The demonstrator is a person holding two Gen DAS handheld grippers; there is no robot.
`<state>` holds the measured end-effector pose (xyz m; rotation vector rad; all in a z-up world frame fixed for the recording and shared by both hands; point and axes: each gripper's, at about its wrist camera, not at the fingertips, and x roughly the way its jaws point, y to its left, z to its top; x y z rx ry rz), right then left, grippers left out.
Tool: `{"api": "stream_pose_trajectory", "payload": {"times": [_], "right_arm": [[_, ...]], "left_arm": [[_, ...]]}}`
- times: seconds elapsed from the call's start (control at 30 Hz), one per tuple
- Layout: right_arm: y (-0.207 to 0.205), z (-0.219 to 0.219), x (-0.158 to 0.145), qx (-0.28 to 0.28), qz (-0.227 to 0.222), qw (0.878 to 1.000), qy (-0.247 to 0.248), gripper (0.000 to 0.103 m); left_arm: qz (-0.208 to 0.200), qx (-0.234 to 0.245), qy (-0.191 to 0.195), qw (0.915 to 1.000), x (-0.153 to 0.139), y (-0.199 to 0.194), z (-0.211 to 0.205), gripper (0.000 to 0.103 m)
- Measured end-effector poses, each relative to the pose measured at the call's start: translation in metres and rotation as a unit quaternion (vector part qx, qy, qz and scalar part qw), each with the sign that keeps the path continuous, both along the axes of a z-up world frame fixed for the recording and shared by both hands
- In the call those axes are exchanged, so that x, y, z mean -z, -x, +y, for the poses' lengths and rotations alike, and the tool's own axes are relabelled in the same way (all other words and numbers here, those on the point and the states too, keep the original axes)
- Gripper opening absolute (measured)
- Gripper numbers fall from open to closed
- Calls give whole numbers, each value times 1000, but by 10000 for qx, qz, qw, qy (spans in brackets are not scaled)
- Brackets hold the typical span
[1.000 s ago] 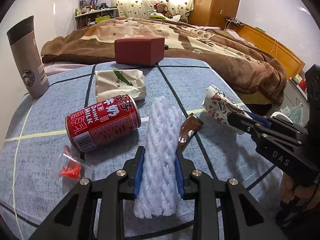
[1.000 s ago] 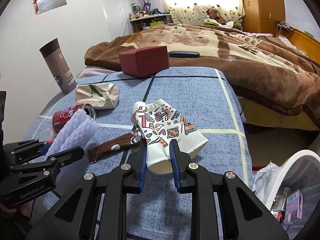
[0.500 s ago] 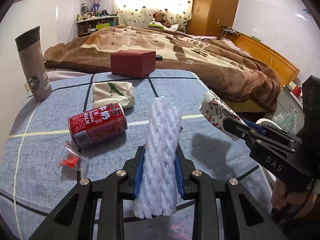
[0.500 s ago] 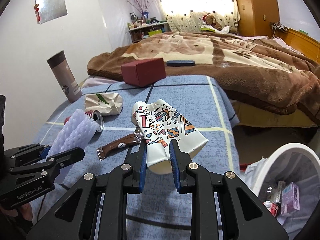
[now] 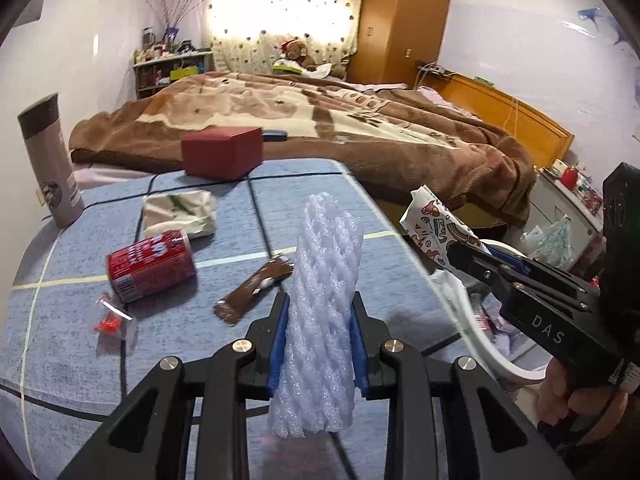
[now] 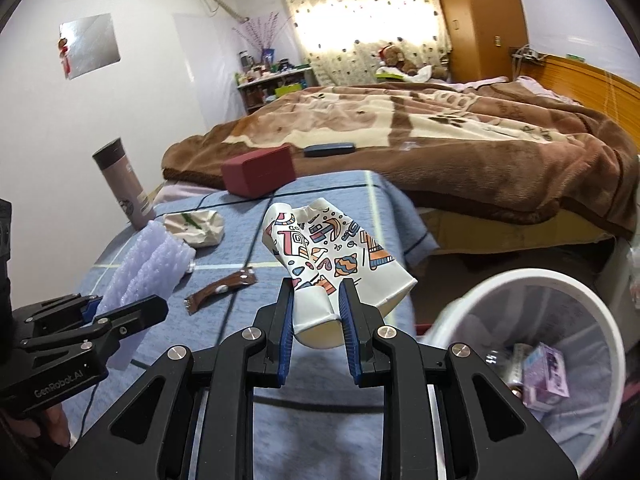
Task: Collect trash
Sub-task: 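Carry the foam net with the left tool while the right tool carries the paper cup to the bin, then open both tools over the bin to drop the foam net and paper cup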
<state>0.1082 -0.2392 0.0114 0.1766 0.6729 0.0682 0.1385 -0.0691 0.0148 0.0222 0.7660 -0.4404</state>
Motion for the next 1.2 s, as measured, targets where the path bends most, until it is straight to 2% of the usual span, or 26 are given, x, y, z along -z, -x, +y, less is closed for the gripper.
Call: {"api": "stream_pose_trajectory", "payload": {"times": [0.37, 0.8, 1.2], "right_arm": [[32, -43, -4, 553, -109, 9984, 85, 23], [55, -96, 6, 1307, 94, 9914, 44, 23], [68, -129, 28, 1785, 476, 9828, 78, 23]], "left_arm": [[-48, 537, 42, 9985, -5, 22, -59, 29], [70, 1254, 84, 9921, 2, 40, -140, 29], [375, 1639, -120, 9857, 24, 46, -194, 29]]}}
